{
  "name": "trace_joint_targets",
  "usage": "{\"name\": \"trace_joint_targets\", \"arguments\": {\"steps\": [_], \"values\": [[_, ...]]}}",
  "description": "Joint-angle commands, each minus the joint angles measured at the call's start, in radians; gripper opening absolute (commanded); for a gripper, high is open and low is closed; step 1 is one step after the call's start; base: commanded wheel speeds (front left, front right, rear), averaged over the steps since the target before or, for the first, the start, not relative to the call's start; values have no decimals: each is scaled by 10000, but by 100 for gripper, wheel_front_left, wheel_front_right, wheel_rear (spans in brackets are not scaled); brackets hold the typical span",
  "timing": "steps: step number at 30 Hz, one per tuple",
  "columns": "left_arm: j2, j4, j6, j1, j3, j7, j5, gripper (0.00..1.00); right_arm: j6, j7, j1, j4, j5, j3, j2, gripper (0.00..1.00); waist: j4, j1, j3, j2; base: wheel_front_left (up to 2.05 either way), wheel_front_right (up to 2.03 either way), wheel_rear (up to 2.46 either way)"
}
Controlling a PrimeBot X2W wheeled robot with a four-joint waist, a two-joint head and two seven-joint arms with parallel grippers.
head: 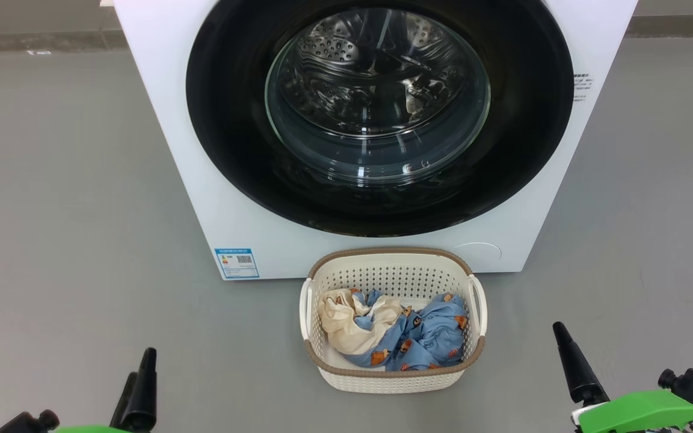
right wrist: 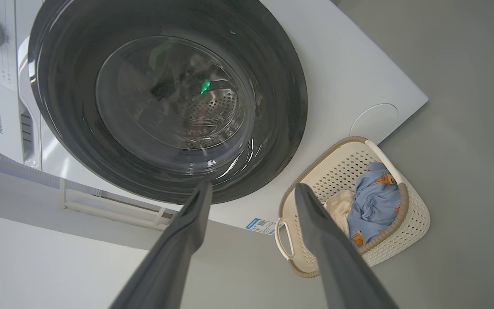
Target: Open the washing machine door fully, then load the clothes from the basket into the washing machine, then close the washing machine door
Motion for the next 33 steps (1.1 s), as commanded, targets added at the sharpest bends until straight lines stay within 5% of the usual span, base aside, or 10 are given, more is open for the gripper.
{"name": "trace_joint_targets", "arguments": {"steps": [1,33], "values": [[178,-324,-21,-266,110,-136,272,100,7,-110,-414,-227,-331,179,-118,100,3,-1,1,-1,0,0,0],[539,-852,-30,-389,-169,-1108,4846,100,11,-1075,-609,-248,-4474,555,-226,100,70,-1,63,-1,0,0,0]]}}
